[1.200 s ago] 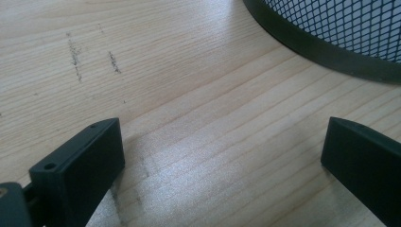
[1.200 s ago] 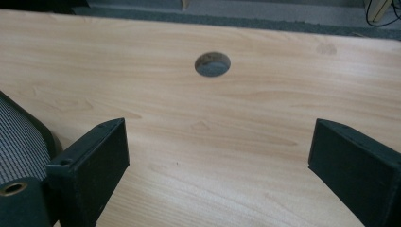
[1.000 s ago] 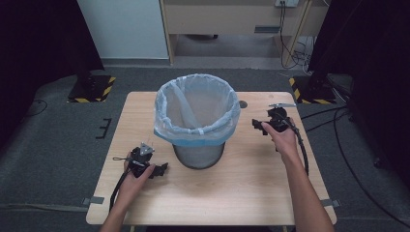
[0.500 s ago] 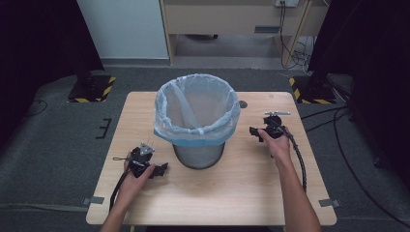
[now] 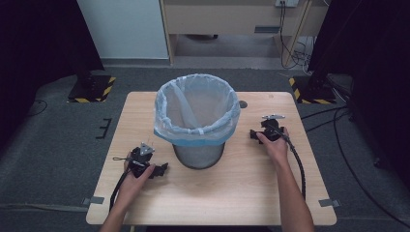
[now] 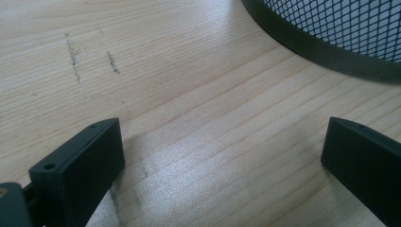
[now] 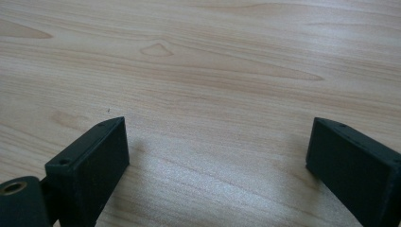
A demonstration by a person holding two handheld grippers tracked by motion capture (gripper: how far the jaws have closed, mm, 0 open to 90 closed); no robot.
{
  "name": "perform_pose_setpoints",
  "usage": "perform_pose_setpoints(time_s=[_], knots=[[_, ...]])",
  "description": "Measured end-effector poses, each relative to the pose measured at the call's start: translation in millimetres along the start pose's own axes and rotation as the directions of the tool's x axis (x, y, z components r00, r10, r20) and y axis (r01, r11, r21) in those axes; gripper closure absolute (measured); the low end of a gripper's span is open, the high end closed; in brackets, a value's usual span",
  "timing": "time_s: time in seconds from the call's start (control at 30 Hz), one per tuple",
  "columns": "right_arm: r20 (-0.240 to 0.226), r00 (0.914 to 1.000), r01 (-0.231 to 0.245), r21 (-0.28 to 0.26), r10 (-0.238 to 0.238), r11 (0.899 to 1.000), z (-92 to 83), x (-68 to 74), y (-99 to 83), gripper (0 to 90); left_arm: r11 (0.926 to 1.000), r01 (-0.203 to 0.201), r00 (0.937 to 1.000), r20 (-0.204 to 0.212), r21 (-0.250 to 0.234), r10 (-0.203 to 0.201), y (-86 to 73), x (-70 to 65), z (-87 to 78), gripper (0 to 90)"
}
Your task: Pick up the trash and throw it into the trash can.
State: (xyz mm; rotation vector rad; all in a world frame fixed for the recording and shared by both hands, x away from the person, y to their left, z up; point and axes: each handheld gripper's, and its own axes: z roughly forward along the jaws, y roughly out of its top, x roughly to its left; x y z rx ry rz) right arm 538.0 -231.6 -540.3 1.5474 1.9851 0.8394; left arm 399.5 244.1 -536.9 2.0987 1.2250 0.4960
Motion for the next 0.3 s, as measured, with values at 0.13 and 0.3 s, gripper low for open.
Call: perform_pose_setpoints(time_s=[0.13,0.3], knots=[[0.005,0.9999,-0.012,0.009,0.012,1.000,-2.6,-4.5,-3.0,3.0,1.0000,-0.001,1.0000,0.001,0.000,0.001,0.0,-0.1,-0.1,0.0],[0.044,0.9979,-0.048,0.017,0.047,0.999,-5.6,-5.7,-6.3,0.3,1.0000,-0.002,1.0000,0.002,0.000,0.002,0.0,-0.2,-0.1,0.0]])
